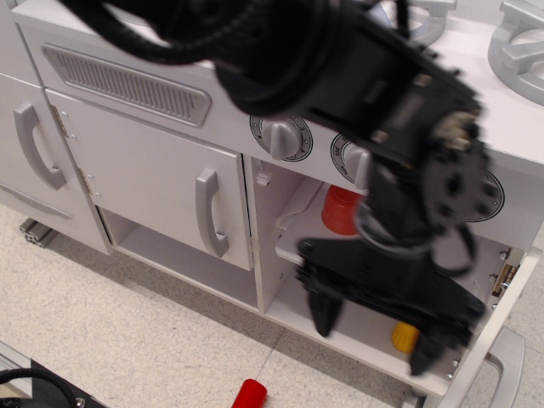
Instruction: Close oven
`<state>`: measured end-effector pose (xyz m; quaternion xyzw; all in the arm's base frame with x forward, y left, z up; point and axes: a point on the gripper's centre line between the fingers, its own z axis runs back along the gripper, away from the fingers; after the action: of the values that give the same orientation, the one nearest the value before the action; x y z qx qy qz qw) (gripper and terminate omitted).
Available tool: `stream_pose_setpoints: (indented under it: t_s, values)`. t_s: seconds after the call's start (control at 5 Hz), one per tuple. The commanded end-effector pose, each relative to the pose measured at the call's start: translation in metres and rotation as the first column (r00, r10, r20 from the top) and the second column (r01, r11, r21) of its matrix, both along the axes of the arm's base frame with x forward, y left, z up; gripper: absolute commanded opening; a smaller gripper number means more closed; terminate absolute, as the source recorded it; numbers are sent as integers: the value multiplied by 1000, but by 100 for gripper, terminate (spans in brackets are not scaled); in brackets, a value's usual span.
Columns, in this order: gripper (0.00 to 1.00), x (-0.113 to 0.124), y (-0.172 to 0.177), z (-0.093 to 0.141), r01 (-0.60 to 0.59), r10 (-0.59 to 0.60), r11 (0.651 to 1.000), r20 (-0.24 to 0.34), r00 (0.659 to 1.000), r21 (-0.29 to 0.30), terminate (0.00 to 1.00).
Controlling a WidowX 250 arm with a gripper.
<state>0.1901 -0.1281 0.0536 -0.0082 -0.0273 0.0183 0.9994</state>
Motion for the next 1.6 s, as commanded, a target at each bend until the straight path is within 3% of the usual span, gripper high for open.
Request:
stream_pose_setpoints:
  t_s: [0.0, 0.2, 0.4, 0.8, 1.4]
  values:
    - [100, -14, -40, -4, 87, -85, 992, 27, 996, -88, 0]
    - [100, -17, -45, -21, 118, -115, 988, 31, 993, -102, 0]
    - [100, -24, -45, -39, 164, -161, 985, 60, 985, -48, 0]
    - [100, -20, -18, -52, 151, -152, 988, 67, 986, 27, 0]
    - [100, 26, 63, -46, 21, -29, 996, 91, 995, 91, 0]
